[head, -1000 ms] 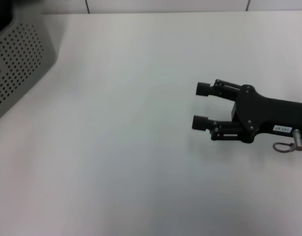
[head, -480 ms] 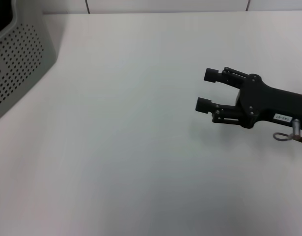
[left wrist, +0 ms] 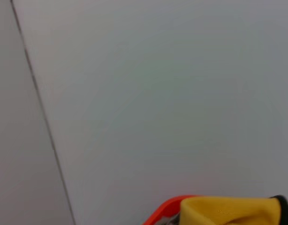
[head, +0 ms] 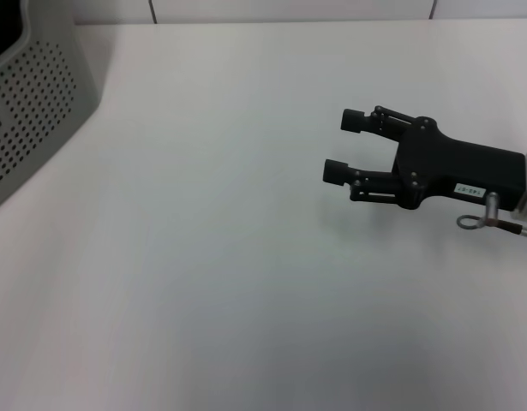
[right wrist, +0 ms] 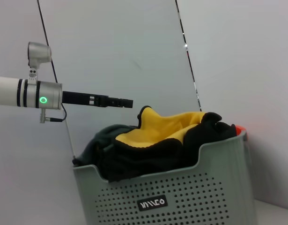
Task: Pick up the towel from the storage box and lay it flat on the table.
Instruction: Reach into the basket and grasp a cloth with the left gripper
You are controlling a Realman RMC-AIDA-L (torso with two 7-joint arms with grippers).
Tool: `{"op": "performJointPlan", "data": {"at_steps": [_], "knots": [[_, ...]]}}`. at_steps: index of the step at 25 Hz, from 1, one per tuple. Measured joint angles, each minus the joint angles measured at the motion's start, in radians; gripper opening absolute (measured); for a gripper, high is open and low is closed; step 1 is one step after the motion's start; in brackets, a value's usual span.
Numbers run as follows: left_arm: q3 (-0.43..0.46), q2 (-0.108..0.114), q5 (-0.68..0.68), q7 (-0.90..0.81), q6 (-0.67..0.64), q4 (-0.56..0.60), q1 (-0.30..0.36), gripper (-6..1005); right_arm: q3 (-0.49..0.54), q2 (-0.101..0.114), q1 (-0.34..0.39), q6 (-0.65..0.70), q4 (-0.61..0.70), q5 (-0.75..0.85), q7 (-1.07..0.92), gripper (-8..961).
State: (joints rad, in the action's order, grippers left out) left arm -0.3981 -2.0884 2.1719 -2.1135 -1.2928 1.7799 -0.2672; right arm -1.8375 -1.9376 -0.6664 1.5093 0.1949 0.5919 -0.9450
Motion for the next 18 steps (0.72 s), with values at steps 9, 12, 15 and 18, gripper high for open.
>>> {"op": "performJointPlan", "data": {"at_steps": [9,12,15,18], "knots": [[-0.002,0.039,0.049,0.043,0.133,-0.209,-0.079,636,0.003,-0.009,0.016,-0.046,0.001,-0.004,0.014,869],[-0.002,0.054,0.05,0.049,0.149,-0.265,-0.102,636,0.019,-0.011,0.032,-0.046,0.001,-0.003,0.015,869],[-0.002,0.062,0.051,0.051,0.157,-0.292,-0.114,634,0.026,-0.012,0.046,-0.038,0.001,-0.005,0.015,869],[-0.007,0.063,0.051,0.067,0.153,-0.295,-0.114,631,0.042,-0.012,0.056,-0.032,0.002,-0.005,0.015,869]]}}
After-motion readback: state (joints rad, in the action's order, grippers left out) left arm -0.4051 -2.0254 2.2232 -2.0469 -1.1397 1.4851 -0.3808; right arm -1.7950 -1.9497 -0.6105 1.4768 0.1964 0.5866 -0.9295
